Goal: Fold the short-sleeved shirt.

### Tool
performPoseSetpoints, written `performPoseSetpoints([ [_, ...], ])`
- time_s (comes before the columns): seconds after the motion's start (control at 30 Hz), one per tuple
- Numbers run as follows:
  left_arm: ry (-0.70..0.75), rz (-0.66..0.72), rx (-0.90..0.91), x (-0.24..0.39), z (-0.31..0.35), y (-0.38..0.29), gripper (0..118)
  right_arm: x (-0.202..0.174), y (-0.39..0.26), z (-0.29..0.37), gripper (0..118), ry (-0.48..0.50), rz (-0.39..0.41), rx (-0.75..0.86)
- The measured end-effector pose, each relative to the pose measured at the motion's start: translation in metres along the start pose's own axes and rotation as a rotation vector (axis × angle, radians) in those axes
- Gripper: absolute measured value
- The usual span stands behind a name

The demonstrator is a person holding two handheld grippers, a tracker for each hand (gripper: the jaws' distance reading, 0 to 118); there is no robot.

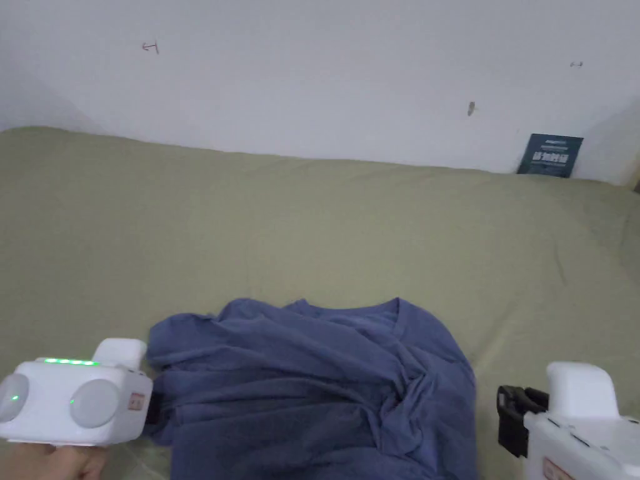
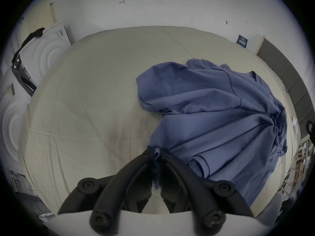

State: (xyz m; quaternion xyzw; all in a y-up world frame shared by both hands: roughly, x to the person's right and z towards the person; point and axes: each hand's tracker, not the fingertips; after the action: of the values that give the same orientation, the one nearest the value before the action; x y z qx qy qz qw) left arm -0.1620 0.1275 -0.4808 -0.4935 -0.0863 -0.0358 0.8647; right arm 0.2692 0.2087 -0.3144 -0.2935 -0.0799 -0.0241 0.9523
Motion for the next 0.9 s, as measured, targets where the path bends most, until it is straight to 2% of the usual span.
performPoseSetpoints([
  [0.13, -0.011, -0.006, 0.011, 0.003, 0.007, -0.002, 7, 0.016, 0.044, -0.074, 3, -0.005, 0.048, -0.044],
  [0.3, -0.037, 0.0, 0.015, 0.001, 0.009, -0.001, 7, 0.029, 0.084, -0.186, 3, 0.047, 0.05, -0.222],
  [0.33, -0.04, 0.001, 0.015, 0.0, 0.007, 0.001, 7, 0.029, 0.086, -0.202, 5, 0.024, 0.063, -0.232],
  [0.37, -0.042, 0.001, 0.018, 0.0, 0.007, 0.0, 7, 0.031, 0.088, -0.221, 26, 0.034, 0.066, -0.274],
  [0.4, -0.048, 0.004, 0.016, -0.001, 0.006, 0.001, 7, 0.035, 0.086, -0.238, 87, 0.064, 0.045, -0.314],
  [0.43, -0.054, 0.009, 0.012, -0.001, 0.006, 0.001, 7, 0.038, 0.084, -0.251, 118, 0.069, 0.005, -0.347],
  [0.47, -0.056, 0.013, 0.011, -0.003, 0.002, 0.002, 7, 0.039, 0.08, -0.265, 115, 0.071, -0.007, -0.415],
  [0.5, -0.056, 0.012, 0.011, -0.002, 0.001, 0.003, 7, 0.039, 0.07, -0.269, 106, 0.059, 0.0, -0.423],
  [0.53, -0.056, 0.01, 0.008, -0.002, 0.0, 0.003, 7, 0.039, 0.063, -0.27, 105, 0.045, 0.006, -0.429],
  [0.63, -0.052, 0.003, 0.003, -0.005, -0.008, 0.006, 7, 0.033, 0.034, -0.277, 104, -0.015, 0.109, -0.478],
  [0.67, -0.051, 0.002, 0.003, -0.005, -0.008, 0.007, 7, 0.029, 0.061, -0.275, 98, 0.008, 0.087, -0.442],
  [0.73, -0.053, 0.008, -0.002, -0.009, -0.012, 0.008, 7, 0.026, 0.065, -0.265, 56, 0.036, 0.058, -0.444],
  [0.77, -0.056, 0.015, -0.004, -0.01, -0.011, 0.009, 7, 0.023, 0.068, -0.256, 8, 0.043, 0.064, -0.432],
  [0.8, -0.058, 0.023, -0.01, -0.011, -0.009, 0.011, 7, 0.014, 0.077, -0.239, 2, 0.024, 0.098, -0.406],
  [0.83, -0.065, 0.028, -0.019, -0.013, -0.005, 0.013, 7, 0.015, 0.083, -0.228, 2, 0.055, 0.11, -0.396],
  [0.87, -0.066, 0.033, -0.013, -0.017, -0.002, 0.013, 7, 0.015, 0.087, -0.215, 2, 0.028, 0.089, -0.354],
  [0.9, -0.057, 0.035, -0.004, -0.02, 0.007, 0.015, 7, 0.021, 0.094, -0.201, 2, 0.07, 0.033, -0.357],
])
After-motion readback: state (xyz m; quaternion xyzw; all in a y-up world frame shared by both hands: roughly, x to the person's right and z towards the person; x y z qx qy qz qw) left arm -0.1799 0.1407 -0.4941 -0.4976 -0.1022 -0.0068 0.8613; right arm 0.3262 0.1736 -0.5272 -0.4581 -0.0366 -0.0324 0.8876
